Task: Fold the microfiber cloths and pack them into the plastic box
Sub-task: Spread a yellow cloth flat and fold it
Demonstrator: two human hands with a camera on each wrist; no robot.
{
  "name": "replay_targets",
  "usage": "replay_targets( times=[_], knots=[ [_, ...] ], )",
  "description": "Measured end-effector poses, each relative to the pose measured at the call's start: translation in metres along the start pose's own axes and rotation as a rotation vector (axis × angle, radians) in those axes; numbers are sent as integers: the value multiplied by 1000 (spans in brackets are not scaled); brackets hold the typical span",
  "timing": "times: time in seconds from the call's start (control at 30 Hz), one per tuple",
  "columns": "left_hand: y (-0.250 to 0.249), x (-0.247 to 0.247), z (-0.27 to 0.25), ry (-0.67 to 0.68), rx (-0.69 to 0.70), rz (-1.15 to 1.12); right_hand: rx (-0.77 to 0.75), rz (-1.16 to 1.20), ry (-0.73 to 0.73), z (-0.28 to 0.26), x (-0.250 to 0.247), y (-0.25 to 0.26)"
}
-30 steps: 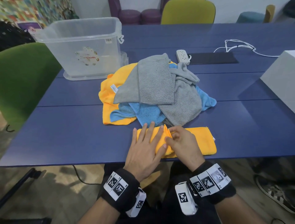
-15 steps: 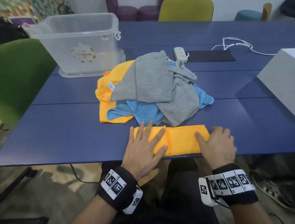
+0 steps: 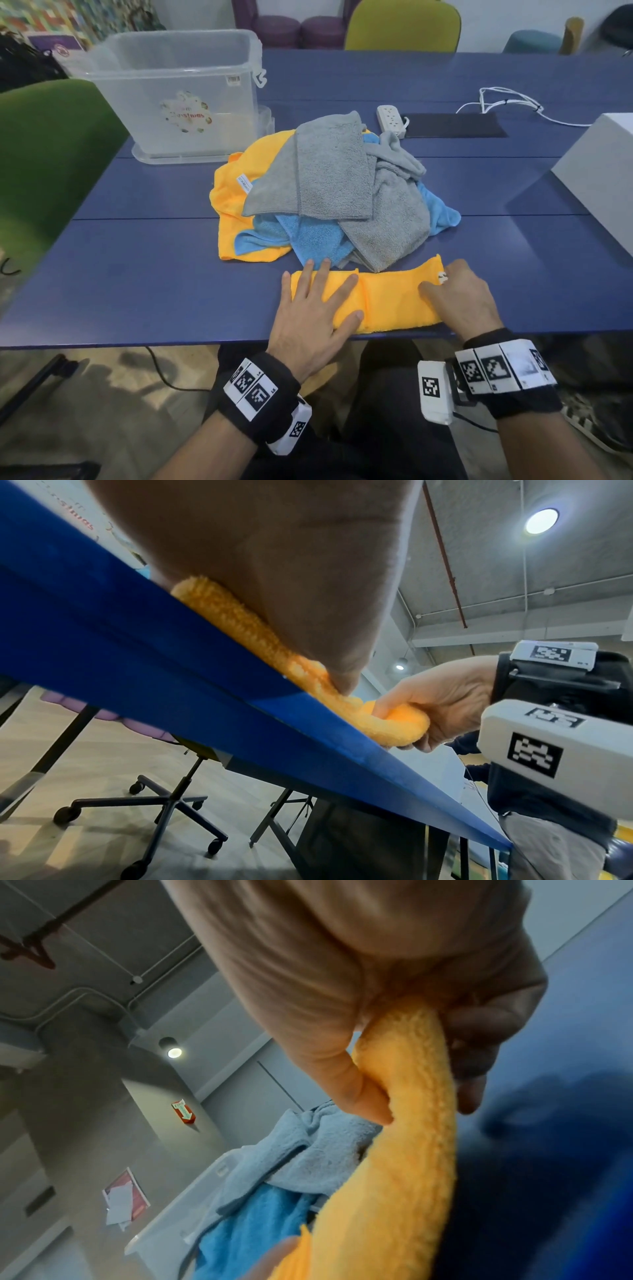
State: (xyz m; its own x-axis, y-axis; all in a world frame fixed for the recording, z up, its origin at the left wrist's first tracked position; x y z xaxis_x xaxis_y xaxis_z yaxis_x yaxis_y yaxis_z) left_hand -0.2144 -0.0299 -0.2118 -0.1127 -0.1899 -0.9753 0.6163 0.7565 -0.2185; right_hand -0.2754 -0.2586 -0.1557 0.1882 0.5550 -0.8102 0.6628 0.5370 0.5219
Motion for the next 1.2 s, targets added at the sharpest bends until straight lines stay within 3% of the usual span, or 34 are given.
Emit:
replay_targets(
  times=[0.23, 0.4, 0.57, 0.63, 0.77, 0.87, 0.93, 1.03, 1.1, 1.2],
  knots=[
    [0, 0, 1, 14, -9, -21, -307, 217, -74, -35, -1, 66],
    [-2, -7, 3, -16, -23, -131, -464, 212, 81, -61, 50, 109],
    [7, -23, -4, -44, -7, -399, -471, 274, 95, -60, 68, 110],
    [20, -26, -11, -65, -52, -497, -434, 383, 129, -58, 69, 108],
    [48, -39, -29, -245, -223, -640, -370, 532, 240, -50, 82, 103],
    [61, -45, -42, -363, -427, -817, -489, 390, 225, -49, 84, 102],
    [61, -47, -41, -374, -492, -919, -622, 253, 187, -53, 85, 103],
    [56, -45, -34, -272, -477, -773, -820, -18, 76, -63, 90, 104],
    [54, -44, -31, -243, -450, -651, -866, -171, -12, -66, 91, 100],
    [56, -45, -29, -255, -477, -598, -898, -266, 47, -67, 103, 90]
  ],
)
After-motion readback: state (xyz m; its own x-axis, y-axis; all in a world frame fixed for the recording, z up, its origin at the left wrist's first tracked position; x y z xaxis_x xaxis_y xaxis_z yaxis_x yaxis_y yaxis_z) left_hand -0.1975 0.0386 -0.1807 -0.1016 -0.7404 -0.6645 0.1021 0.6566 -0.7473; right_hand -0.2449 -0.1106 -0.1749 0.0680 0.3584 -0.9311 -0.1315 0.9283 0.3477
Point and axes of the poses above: each hand's wrist, its own z-axis towards the middle knuckle, its own x-axis out of the palm, y = z × x, the point moved 6 cm from there along z, towards the middle knuckle, and after that the axes turned 2 degrees about -z, right-handed, at the moved point
